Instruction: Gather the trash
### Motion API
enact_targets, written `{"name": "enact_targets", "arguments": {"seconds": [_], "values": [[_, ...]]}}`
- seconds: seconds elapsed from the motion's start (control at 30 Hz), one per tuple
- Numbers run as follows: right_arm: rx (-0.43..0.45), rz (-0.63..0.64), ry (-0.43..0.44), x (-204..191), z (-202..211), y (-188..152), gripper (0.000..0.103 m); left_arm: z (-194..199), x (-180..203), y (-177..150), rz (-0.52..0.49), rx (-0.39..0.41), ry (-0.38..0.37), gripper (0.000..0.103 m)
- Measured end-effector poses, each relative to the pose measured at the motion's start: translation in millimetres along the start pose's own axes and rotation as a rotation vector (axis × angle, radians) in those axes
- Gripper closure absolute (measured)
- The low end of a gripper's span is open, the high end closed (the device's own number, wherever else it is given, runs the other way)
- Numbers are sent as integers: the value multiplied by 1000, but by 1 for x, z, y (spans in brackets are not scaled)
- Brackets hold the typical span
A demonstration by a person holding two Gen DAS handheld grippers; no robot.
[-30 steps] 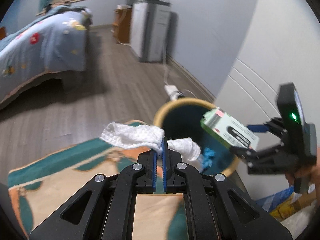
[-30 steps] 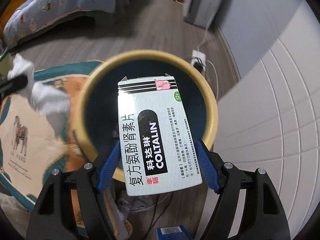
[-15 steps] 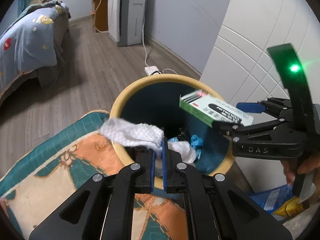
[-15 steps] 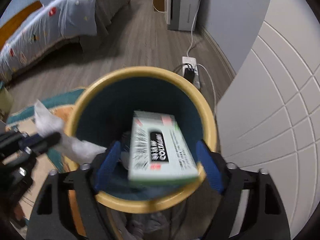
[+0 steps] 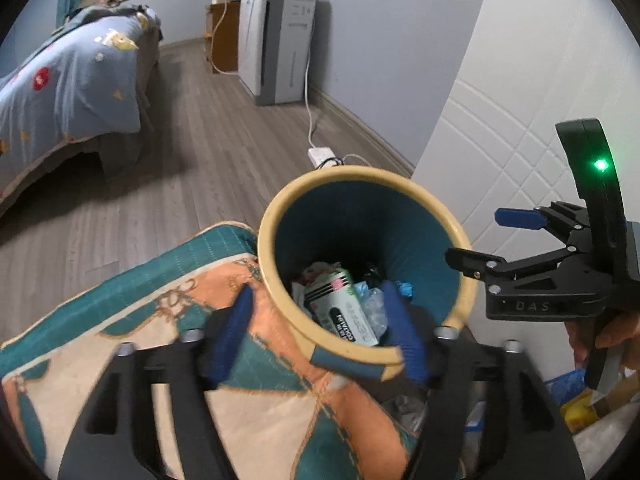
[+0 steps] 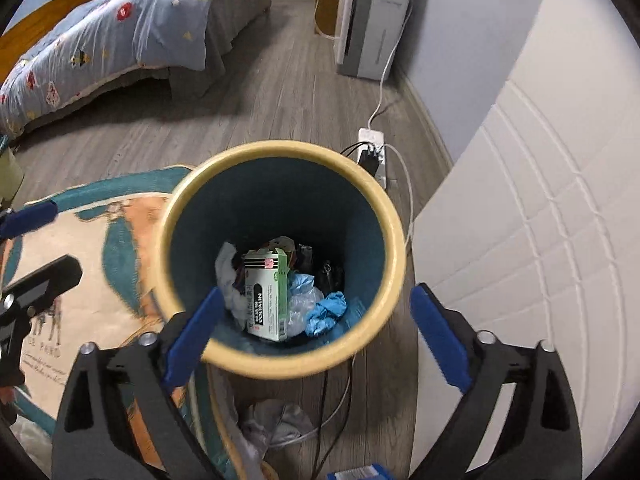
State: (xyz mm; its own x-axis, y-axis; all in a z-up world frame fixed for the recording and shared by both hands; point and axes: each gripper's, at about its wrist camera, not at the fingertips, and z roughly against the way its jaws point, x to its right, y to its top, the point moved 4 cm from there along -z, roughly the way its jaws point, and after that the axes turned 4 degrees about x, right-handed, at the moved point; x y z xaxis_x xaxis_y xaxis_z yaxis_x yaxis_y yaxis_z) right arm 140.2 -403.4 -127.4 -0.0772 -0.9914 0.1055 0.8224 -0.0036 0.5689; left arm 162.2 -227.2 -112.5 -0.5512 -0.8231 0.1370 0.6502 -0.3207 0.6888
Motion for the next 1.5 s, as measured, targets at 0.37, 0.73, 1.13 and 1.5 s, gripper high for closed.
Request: {"name": "enact_targets", "arguments": {"seconds": [0.37,0.73,1.13,1.5], "values": [[57,-127,-35,20,89,-52,6,97,38,-5,-111,110,85,5],[129,-205,-29,24,113,-51,6,109,36,-25,-48,98,180,5],[115,-186,-97,13,96,-42,6,95,28,-26,-39,71,183,5],[110,-184,-116,9,105,-42,6,95,32,-25,-39,74,181,5]]}}
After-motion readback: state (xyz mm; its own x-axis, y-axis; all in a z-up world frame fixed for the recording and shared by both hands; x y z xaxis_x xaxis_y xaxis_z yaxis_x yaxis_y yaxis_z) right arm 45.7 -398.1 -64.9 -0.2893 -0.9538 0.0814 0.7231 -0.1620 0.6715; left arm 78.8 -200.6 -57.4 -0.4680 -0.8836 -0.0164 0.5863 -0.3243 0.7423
